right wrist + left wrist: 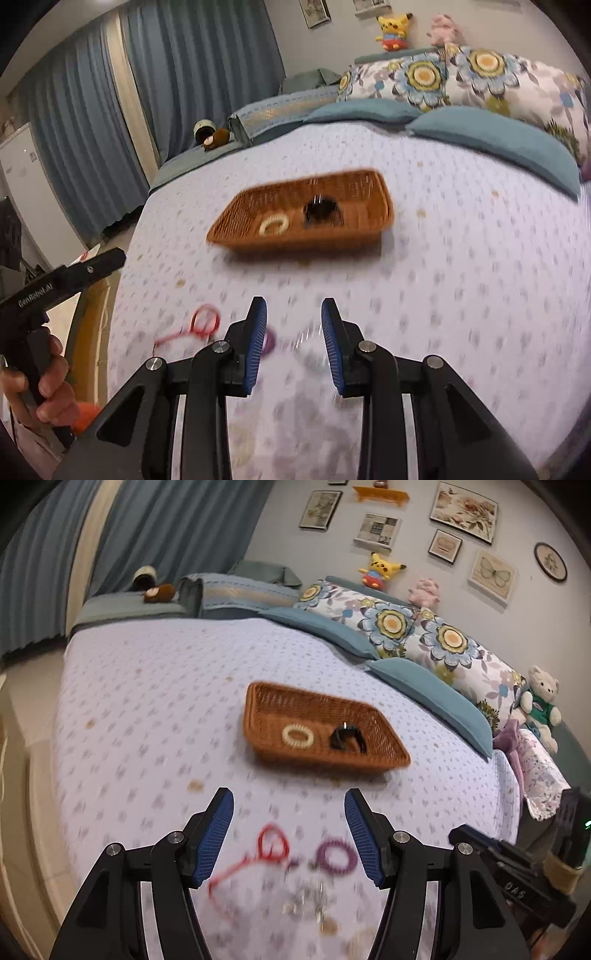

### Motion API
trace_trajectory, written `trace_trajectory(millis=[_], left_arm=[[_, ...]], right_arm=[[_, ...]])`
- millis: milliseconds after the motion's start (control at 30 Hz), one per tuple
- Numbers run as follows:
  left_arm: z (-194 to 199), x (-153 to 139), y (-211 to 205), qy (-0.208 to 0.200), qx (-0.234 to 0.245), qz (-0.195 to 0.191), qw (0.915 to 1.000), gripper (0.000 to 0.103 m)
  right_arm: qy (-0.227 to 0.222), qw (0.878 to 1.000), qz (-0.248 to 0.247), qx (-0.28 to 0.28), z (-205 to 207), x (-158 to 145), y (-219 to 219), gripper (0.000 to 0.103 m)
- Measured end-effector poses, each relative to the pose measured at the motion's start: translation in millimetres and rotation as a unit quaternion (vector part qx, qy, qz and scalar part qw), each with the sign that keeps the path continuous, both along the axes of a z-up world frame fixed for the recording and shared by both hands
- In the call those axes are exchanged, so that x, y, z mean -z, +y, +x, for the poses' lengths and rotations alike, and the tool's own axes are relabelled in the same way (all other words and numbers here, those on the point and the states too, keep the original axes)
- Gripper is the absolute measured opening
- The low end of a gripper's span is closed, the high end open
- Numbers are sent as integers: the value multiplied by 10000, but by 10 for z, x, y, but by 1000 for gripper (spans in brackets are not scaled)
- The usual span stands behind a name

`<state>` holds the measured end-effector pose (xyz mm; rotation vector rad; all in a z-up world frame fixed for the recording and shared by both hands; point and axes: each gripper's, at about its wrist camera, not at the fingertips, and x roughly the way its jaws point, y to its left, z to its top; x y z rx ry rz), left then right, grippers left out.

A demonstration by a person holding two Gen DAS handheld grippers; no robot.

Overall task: Organize jewelry
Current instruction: 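Grasp the clear bead bracelet with the left tool while the right tool grasps the silver hair clip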

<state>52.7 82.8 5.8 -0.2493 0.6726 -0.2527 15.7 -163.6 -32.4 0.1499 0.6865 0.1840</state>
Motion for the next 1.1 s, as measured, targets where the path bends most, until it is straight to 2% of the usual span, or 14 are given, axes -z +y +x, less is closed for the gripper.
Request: trace_trajectory(millis=[167,333,567,667,800,867,967,1100], left_arm=[[-326,241,-2,291,52,-208,9993,64],[-476,498,-208,588,309,-172,9976,64],[-496,902,-595,1187,786,-94,9898,64],[-484,1000,-706,1320,938,3,9868,64],[-474,1108,-800,1463,1078,106,9833,64],[-483,1110,-838,1438,1122,171,9831,64],[-484,1116,-877,1431,1182,220,9824,64],[-491,1112,-919,1390,1253,359,9817,64]], right_arm=[[51,9994,-310,146,-196,188,-11,33],[86,9979,-442,456,-259,335,-278,33],[585,9972,-229,413,-199,588,-481,33],[773,9967,44,236,-177,660,-478,33],[910,9955,150,226,-90,707,-355,33],[885,9958,35,244,-50,691,-264,33],[967,9933,-468,425,81,706,-90,33],[1115,9884,-770,690,124,763,-78,33]])
